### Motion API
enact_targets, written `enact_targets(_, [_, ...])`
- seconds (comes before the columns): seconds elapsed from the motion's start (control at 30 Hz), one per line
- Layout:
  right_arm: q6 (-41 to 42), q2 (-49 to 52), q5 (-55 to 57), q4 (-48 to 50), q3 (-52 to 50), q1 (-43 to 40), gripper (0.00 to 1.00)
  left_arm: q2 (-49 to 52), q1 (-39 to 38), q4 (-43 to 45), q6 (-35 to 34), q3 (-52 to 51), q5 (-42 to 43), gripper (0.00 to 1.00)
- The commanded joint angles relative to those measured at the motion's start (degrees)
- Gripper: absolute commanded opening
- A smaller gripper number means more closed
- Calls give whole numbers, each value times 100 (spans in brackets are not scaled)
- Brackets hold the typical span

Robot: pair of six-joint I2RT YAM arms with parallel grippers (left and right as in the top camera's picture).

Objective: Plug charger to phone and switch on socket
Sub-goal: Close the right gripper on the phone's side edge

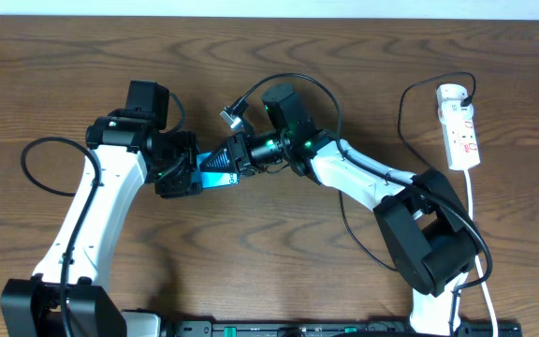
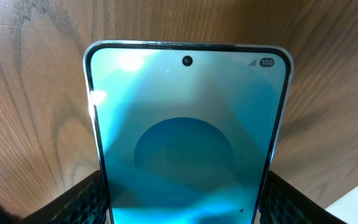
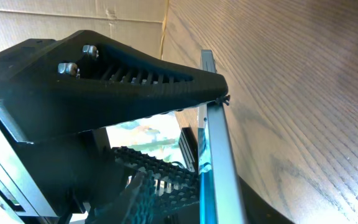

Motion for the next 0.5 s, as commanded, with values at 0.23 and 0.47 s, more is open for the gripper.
enact_targets(0.23, [-136, -52, -50, 0, 48, 90, 25, -7, -13, -11, 33, 44, 57, 7])
enact_targets(0.47, [-219, -52, -50, -20, 48, 98, 19, -7, -13, -11, 55, 44, 96, 7])
